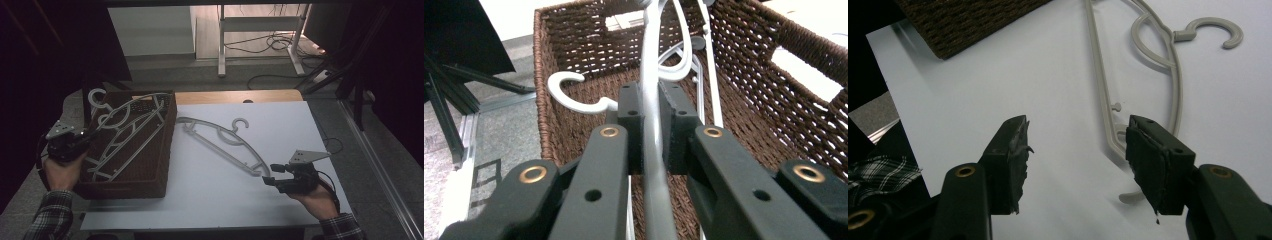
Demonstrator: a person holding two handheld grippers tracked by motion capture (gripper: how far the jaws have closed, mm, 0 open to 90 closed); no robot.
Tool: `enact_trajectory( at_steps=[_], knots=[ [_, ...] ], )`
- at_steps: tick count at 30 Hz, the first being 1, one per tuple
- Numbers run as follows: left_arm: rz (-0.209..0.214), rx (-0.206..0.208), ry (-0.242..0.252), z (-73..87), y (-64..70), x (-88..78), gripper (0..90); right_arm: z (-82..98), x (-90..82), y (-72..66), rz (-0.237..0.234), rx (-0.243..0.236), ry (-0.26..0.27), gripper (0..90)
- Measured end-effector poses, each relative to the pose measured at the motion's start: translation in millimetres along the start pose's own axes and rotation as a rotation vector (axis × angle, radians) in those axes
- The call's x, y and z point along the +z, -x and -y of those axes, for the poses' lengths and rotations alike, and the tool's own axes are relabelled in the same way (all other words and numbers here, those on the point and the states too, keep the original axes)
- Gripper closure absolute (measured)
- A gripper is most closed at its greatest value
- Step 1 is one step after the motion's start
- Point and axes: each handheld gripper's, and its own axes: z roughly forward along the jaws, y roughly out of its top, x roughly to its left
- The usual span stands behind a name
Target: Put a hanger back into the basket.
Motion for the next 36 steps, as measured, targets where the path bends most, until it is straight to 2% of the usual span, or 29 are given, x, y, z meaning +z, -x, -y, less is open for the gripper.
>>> enact_trajectory(
  at_steps=[4,13,17,18,19,22,26,29,34,36],
  knots=[
    [0.018,-0.017,-0.006,-0.5,-2.4,0.8,82.1,-0.1,0.8,0.1,-0.002,-0.002,-0.002,42.3],
    [0.027,-0.026,-0.037,-1.1,-3.0,3.0,81.9,-1.3,2.1,-1.0,-0.003,-0.01,-0.004,42.1],
    [0.039,-0.052,-0.041,-1.0,-5.0,2.6,79.5,-1.0,0.8,-0.2,0.001,-0.007,-0.004,42.1],
    [0.043,-0.053,-0.029,-0.9,-5.3,1.9,69.4,-0.7,0.6,-0.1,-0.001,-0.006,-0.001,42.1],
    [0.044,-0.056,-0.024,-1.0,-5.6,1.4,69.4,-0.7,0.6,-0.1,-0.001,-0.006,-0.001,42.1],
    [0.026,-0.058,-0.024,-1.2,-6.0,0.4,58.3,-0.3,0.7,0.0,-0.001,-0.005,-0.004,42.0],
    [0.039,-0.087,0.009,-2.6,-6.3,-3.2,48.1,-0.7,1.2,-0.4,0.001,-0.007,-0.006,42.0],
    [0.044,-0.092,0.021,-4.6,-4.0,-5.5,40.5,-0.6,2.0,-0.6,0.001,-0.009,-0.006,41.8],
    [0.068,-0.104,0.041,-9.3,3.6,-8.5,27.4,-0.5,1.7,-0.6,0.002,-0.007,-0.009,41.3],
    [0.094,-0.116,0.05,-11.3,6.9,-9.9,22.3,-0.3,1.7,-0.6,0.004,-0.006,-0.006,41.0]
  ],
)
